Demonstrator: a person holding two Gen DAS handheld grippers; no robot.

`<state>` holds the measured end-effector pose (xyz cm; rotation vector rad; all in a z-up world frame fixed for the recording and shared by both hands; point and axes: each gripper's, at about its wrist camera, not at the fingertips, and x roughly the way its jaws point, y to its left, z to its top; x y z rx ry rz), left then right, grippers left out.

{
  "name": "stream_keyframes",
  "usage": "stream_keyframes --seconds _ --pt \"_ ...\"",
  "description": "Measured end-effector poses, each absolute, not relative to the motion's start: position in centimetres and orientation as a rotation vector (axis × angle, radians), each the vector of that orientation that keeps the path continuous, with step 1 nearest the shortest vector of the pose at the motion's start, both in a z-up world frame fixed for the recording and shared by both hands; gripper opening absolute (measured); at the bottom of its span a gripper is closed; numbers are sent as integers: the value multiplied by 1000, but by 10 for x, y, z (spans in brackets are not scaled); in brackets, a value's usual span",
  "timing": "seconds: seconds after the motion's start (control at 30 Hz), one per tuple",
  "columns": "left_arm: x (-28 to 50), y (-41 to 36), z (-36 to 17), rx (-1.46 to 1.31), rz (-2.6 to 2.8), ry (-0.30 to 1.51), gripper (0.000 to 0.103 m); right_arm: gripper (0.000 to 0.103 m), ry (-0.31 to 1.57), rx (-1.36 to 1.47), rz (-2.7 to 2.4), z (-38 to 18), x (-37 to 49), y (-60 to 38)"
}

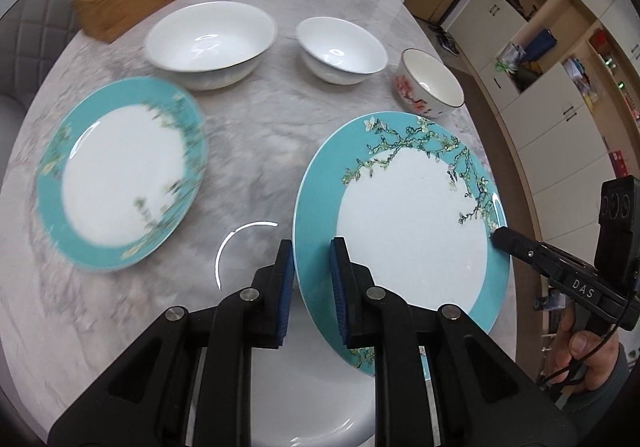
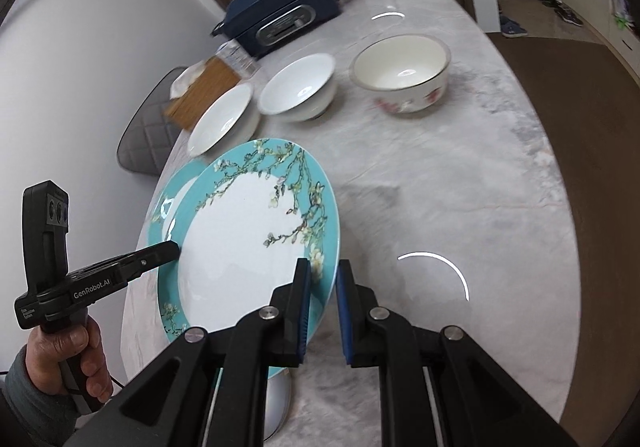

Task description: Organize plates and bowls

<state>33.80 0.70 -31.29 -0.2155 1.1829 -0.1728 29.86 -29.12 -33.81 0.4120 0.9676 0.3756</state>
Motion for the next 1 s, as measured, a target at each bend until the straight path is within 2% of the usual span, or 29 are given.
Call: stream_keyframes --seconds 0.37,0.73,1.0 --pt "231 70 -348 -274 -77 1252 16 15 1077 356 451 -375 249 -218" --pt "218 70 -387 -242 -82 1285 16 15 1115 287 405 -406 231 -197" --pt "218 68 -392 -203 -86 1298 16 16 1099 167 367 -406 225 -185"
